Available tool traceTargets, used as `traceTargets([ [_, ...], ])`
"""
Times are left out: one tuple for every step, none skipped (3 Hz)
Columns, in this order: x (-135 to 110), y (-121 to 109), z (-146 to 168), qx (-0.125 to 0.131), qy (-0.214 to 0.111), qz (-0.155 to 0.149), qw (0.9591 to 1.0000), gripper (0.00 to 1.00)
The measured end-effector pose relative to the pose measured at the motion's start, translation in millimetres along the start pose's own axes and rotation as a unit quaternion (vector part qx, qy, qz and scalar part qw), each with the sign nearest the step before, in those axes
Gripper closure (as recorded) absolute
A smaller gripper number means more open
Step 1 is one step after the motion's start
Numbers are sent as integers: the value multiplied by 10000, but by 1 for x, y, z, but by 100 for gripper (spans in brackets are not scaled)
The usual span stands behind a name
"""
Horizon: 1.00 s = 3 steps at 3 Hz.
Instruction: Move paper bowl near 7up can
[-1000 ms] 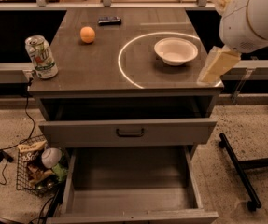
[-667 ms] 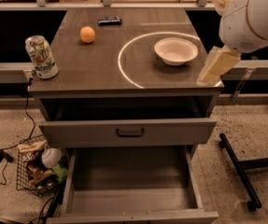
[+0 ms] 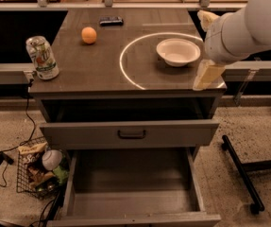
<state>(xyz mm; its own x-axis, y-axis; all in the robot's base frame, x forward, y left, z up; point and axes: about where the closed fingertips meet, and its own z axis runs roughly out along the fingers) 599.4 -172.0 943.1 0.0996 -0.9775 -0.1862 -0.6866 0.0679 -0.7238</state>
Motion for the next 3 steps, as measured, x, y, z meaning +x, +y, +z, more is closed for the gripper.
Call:
traceTargets([
  [14,-1,29,45,38,-422,9991,0],
  [29,-9,53,97,52,-699,9975,0],
  [41,-18,71,205,8,-825,9964,0],
])
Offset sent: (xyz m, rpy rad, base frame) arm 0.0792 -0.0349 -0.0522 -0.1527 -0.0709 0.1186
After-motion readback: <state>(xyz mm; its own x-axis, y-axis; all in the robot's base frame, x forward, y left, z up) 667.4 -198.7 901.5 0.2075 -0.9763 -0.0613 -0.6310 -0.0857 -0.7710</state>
